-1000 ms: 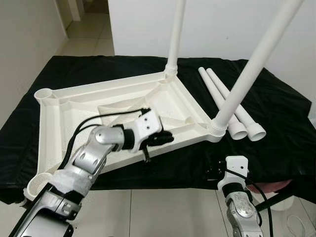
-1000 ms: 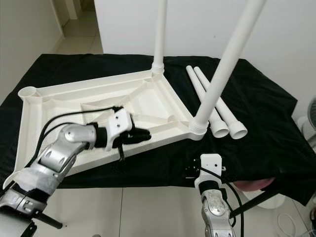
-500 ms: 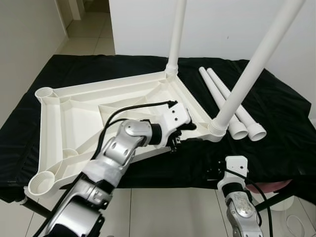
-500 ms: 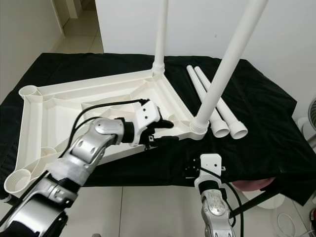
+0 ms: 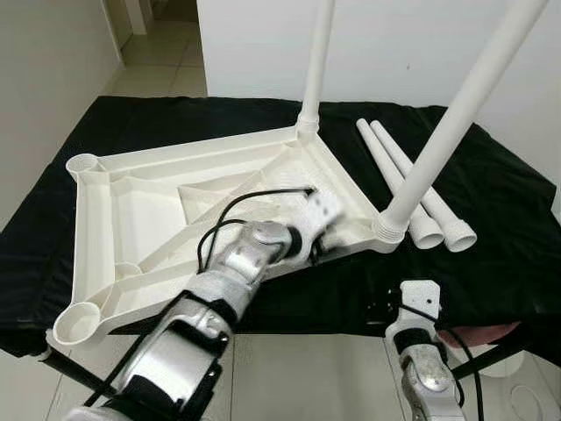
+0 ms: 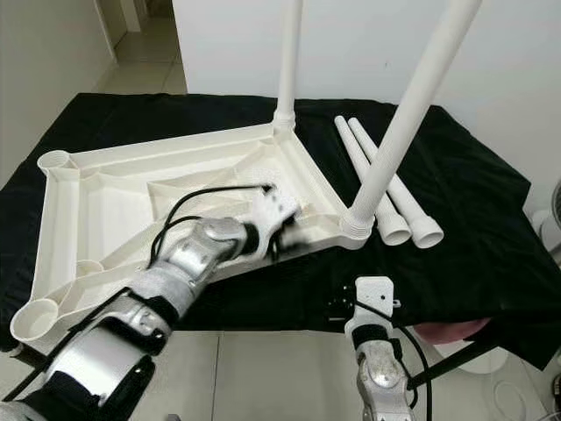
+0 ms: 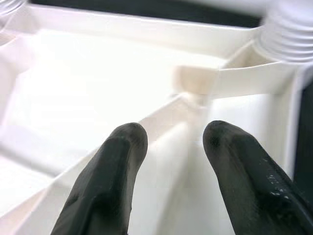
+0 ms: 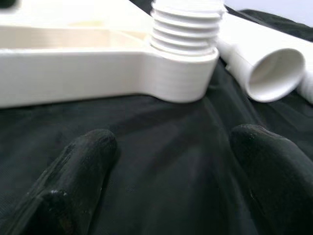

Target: Building children table

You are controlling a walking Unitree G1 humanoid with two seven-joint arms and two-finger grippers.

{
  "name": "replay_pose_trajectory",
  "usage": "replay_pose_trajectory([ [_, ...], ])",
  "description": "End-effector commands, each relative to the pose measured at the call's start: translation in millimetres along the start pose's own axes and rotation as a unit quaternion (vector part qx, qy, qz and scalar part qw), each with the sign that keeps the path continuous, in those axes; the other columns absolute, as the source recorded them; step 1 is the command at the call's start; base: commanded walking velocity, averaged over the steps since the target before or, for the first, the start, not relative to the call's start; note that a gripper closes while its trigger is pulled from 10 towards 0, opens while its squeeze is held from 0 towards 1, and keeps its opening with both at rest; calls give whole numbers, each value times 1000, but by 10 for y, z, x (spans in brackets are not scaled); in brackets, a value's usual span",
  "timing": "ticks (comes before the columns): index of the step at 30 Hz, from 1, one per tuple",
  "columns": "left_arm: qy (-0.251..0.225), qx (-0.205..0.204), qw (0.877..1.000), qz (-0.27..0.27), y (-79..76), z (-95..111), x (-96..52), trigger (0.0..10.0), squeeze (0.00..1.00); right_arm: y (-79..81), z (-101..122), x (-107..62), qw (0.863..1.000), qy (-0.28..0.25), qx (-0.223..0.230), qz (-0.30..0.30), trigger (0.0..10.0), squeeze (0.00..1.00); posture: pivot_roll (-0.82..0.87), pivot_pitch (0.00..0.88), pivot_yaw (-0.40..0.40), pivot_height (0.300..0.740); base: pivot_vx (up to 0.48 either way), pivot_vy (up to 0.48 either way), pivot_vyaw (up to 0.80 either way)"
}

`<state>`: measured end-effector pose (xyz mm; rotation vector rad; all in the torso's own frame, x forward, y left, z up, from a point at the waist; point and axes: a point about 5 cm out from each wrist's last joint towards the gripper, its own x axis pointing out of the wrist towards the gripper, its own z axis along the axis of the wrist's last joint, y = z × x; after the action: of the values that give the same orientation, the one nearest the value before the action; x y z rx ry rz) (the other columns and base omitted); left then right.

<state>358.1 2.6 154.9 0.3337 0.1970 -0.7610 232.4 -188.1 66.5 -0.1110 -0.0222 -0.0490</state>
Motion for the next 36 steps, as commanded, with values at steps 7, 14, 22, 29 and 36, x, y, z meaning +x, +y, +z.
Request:
replay_pose_trajectory([
  [7,1,2,1000,22,41,33,54,10000,0,1,5,-12,1000,-3,-1,-6,10000,0,-116,0,1,740,0,0,0],
  [14,-57,9,997,-58,-77,162,33,10000,0,-3,2,0,1000,-3,-3,-6,10000,0,-115,0,3,740,0,0,0],
  [22,-99,56,973,-200,-458,90,-75,10000,0,6,-9,18,1000,0,-3,-5,10000,0,-99,0,-1,740,0,0,0],
  [29,-60,45,983,-168,-461,-10,36,10000,0,13,-4,34,1000,-2,-3,-6,10000,0,-100,0,-1,740,0,0,0],
  [36,-23,35,993,-109,-387,-85,93,10000,0,7,-5,32,1000,-2,-2,-9,10000,0,-105,0,1,740,0,0,0],
])
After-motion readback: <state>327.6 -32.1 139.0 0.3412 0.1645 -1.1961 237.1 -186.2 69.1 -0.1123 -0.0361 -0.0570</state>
